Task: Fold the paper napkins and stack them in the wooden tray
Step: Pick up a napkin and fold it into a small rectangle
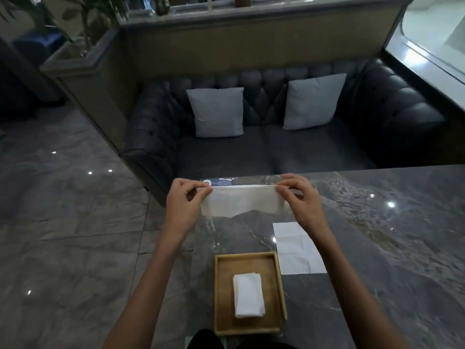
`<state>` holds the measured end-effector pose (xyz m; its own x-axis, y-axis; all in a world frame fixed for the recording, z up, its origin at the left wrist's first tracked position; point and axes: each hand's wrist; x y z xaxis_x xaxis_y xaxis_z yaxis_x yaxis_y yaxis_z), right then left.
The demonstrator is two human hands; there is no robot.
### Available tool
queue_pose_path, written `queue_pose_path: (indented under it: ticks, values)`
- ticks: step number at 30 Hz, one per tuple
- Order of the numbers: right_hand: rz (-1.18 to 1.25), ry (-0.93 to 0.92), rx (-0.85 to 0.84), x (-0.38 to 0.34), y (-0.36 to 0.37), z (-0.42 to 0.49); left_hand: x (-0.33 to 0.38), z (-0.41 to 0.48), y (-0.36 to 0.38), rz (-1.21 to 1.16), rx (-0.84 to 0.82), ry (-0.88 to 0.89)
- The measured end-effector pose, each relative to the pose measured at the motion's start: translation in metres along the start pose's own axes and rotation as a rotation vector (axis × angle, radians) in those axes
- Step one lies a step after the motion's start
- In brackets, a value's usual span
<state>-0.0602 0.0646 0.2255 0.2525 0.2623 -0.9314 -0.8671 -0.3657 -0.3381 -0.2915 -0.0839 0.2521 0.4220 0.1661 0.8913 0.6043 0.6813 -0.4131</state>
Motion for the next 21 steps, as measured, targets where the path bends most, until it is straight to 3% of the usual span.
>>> queue_pose_path:
  ticks: [3, 6, 9, 11, 13, 16, 18, 21]
  values:
    - [0.021, -0.017, -0.009, -0.006, -0.002, 0.0, 0.002, 0.0, -0.003, 0.067, -0.058, 0.004]
    - [-0.138, -0.133, -0.037, -0.017, -0.006, 0.0, 0.004, -0.002, -0.006, 0.291, -0.105, 0.106]
    - [-0.356, -0.308, -0.242, -0.043, -0.007, 0.007, 0.017, -0.003, 0.003, 0.436, -0.277, 0.285]
    - [-0.496, -0.386, -0.439, -0.066, -0.004, 0.013, 0.032, -0.007, 0.019, 0.269, -0.527, 0.208]
    - [-0.547, -0.444, -0.541, -0.084, -0.002, 0.017, 0.043, -0.012, 0.032, -0.027, -0.673, 0.031]
    - [-0.571, -0.501, -0.528, -0.097, -0.007, 0.019, 0.04, -0.019, 0.043, -0.224, -0.614, -0.052]
    - [-0.49, -0.466, -0.41, -0.092, -0.017, 0.021, 0.036, -0.024, 0.044, -0.318, -0.519, -0.067]
    - [0.025, -0.082, -0.276, -0.073, -0.028, 0.01, 0.036, -0.026, 0.04, -0.479, -0.397, -0.135]
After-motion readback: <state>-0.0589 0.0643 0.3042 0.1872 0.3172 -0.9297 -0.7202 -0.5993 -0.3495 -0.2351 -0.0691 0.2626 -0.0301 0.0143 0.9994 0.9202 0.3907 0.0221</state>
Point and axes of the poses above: each hand's wrist, its own z-axis towards the middle knuckle, its own y-axis out of the palm, x = y × z, and after that the axes turned 4 degrees about -z, right-handed
